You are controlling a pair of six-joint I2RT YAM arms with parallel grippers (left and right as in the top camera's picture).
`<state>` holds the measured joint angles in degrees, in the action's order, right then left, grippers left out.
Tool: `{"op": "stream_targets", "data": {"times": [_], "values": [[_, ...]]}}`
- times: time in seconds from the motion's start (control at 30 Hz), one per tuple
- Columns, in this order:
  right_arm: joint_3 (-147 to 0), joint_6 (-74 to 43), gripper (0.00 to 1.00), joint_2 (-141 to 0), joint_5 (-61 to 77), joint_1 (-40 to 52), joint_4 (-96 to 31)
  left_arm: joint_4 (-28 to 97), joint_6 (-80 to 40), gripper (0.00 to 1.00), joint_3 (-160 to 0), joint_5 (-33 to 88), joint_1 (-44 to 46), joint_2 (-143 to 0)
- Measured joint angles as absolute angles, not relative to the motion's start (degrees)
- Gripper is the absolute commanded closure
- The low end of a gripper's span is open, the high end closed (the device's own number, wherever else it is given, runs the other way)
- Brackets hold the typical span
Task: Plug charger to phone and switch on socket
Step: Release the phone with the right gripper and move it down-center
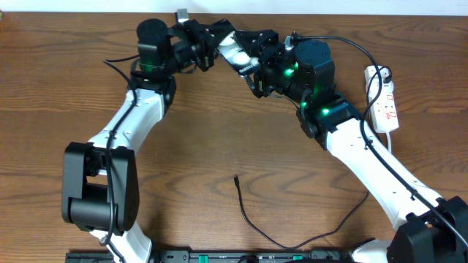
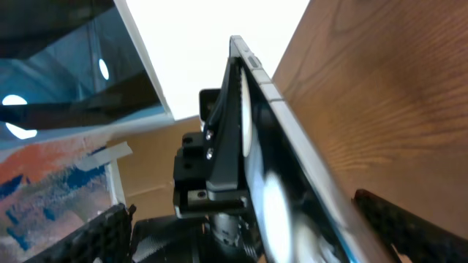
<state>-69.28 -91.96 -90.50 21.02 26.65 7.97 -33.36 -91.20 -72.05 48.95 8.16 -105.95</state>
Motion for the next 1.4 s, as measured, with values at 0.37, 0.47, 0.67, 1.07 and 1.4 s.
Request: {"op": "stream_targets", "data": {"times": [0.37,0.47,0.67,1.07,1.4], "values": [[-69.28,-83.29,0.01,-90.50,21.02,26.55,7.25,-33.39,-91.26,0.93,-72.05,51.42,-0.99,-105.95],[-69.30,-78.96,0.01,-90.50,21.02,26.44,4.93,-33.39,-91.26,0.93,-72.05,53.76,-4.54,-105.95],[-69.32,-66.63,0.01,-90.50,21.02,26.37,1.89,-33.39,-91.26,0.93,-72.05,60.03,-11.60,-105.95],[-70.96,-49.08,0.01,-90.54,20.38,27.38,-13.21,-33.43,-91.24,0.92,-72.05,70.94,-18.17,-105.95],[-82.43,-36.97,0.01,-93.73,10.17,36.49,-40.73,-33.47,-91.24,0.93,-72.05,75.77,-19.51,-105.95]]}}
